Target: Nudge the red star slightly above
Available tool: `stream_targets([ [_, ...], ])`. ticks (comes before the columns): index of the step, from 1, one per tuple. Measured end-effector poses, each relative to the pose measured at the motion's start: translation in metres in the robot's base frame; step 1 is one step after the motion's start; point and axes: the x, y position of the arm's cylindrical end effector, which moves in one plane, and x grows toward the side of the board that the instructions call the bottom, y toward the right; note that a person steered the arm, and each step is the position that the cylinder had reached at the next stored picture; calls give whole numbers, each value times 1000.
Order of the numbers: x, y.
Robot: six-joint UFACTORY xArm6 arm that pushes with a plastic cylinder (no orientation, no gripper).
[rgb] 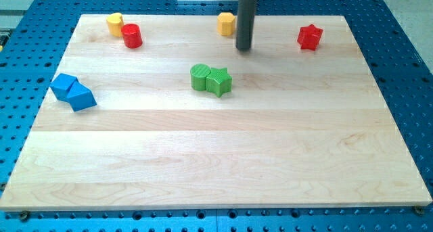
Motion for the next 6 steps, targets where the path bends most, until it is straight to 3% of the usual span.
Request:
stream_targets([
  [1, 3, 81],
  [3, -74, 101],
  [4, -31, 99],
  [5, -21, 42],
  [6, -21, -69],
])
